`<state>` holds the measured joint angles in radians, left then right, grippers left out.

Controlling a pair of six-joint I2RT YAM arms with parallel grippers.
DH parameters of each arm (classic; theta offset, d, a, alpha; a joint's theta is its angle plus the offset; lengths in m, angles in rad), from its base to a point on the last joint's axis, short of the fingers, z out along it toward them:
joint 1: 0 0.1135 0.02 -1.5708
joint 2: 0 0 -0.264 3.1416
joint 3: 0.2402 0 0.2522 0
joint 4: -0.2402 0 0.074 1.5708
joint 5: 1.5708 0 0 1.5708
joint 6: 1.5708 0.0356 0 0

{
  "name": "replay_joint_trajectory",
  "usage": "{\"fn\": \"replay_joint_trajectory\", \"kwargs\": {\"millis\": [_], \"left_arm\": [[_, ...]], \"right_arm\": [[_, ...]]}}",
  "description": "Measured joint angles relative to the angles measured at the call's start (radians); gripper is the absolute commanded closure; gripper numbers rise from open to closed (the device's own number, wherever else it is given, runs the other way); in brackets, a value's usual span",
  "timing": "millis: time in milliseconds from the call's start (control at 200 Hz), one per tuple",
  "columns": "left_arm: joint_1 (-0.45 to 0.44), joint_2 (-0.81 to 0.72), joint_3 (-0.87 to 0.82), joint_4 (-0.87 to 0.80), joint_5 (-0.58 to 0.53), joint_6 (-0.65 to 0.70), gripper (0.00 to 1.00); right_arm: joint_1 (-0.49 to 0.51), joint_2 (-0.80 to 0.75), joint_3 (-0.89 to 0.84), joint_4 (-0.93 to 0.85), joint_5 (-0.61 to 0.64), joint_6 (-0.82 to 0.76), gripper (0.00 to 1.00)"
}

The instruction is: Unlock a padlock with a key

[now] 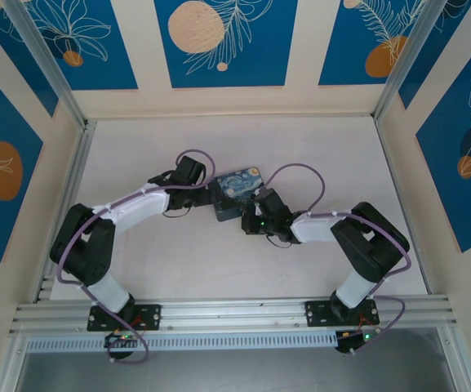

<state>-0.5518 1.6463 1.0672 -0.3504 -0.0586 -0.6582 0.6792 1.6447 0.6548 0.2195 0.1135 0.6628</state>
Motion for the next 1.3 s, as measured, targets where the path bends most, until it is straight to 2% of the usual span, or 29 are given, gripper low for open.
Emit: {"fn": "replay_joint_trajectory", "kwargs": {"millis": [675,1030,1300], "left_arm": [[-0.048,-0.016,-0.108,0.185,-0.024,-0.077,0.01],[-0.094,-0.005,-0.127,0.237,-0.016,-0.127,0.02],[-0.095,0.014,-0.126,0.269,0.008,-0.158,0.04]], "right_arm": [[-0.019,-0.040,-0.056,0.098,-0.035,0.203,1.00],[-0.021,-0.006,-0.055,0.129,0.008,0.457,1.00],[-0.052,-0.005,-0.035,0.106,0.017,0.489,1.00]]}}
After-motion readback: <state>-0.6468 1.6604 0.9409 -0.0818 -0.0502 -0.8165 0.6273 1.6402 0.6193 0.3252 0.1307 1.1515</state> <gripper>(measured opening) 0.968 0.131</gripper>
